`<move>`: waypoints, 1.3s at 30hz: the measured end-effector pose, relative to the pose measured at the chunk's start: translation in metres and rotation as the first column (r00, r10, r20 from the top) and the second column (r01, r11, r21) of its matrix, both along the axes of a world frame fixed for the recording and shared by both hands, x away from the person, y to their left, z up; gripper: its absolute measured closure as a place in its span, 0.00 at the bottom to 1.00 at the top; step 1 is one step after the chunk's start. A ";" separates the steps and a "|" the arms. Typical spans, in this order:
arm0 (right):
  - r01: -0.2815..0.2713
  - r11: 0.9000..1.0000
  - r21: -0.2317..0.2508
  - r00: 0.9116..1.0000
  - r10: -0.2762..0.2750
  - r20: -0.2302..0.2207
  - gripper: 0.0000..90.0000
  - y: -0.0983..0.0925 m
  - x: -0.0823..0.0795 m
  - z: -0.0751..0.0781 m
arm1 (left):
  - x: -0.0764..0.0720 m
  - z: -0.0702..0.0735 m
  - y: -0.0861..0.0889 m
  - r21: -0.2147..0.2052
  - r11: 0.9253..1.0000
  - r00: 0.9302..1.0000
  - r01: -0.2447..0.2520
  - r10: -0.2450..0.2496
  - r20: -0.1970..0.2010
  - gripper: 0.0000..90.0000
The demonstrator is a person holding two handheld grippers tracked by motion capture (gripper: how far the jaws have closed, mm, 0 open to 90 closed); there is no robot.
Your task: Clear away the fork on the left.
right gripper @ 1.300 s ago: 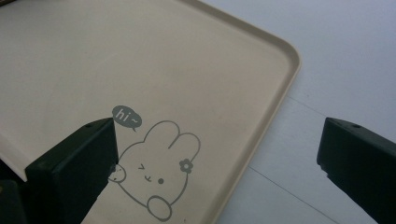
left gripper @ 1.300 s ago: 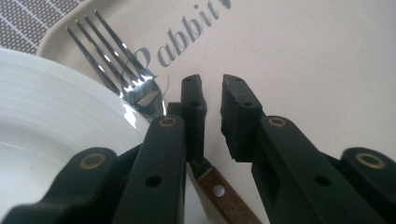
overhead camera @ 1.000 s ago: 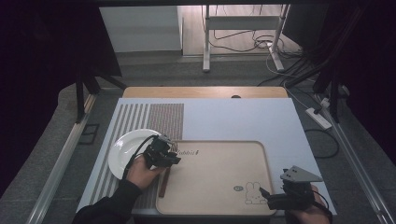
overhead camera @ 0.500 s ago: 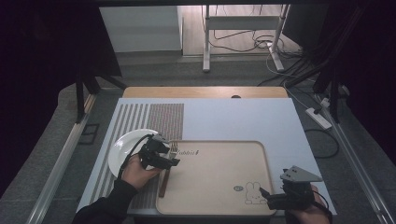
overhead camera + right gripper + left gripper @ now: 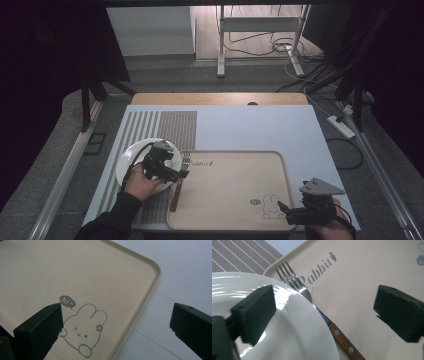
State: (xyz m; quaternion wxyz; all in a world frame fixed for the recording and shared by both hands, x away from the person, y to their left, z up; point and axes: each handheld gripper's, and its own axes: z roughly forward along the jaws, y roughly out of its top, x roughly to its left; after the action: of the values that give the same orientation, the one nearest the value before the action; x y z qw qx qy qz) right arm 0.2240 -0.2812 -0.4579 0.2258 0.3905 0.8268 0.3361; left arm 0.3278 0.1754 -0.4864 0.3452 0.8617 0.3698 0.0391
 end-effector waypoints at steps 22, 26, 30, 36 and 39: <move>0.016 1.000 0.016 1.000 -0.016 0.002 0.00 -0.002 0.000 0.001 | -0.010 0.006 0.030 -0.086 0.995 0.997 -0.048 0.052 0.048 0.00; 0.022 1.000 0.013 1.000 -0.022 0.009 0.00 -0.002 0.001 0.001 | -0.011 0.006 0.033 -0.100 0.994 0.997 -0.050 0.056 0.054 0.00; 0.029 1.000 0.011 0.999 -0.029 0.014 0.00 -0.004 0.001 0.001 | -0.014 0.007 0.036 -0.109 0.993 0.996 -0.053 0.060 0.065 0.00; 0.038 0.999 0.013 0.999 -0.038 0.018 0.00 -0.007 0.002 0.001 | -0.020 0.008 0.043 -0.138 0.989 0.995 -0.051 0.062 0.075 0.00; 0.036 0.999 0.007 0.999 -0.036 0.016 0.00 -0.006 0.002 0.001 | -0.023 0.009 0.047 -0.156 0.986 0.994 -0.061 0.074 0.075 0.00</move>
State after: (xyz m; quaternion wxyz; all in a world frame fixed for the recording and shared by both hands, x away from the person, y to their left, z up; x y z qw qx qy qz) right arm 0.2261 -0.2875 -0.4566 0.2372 0.4033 0.8166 0.3381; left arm 0.3048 0.2227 -0.4778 0.4236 0.8173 0.3865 0.0567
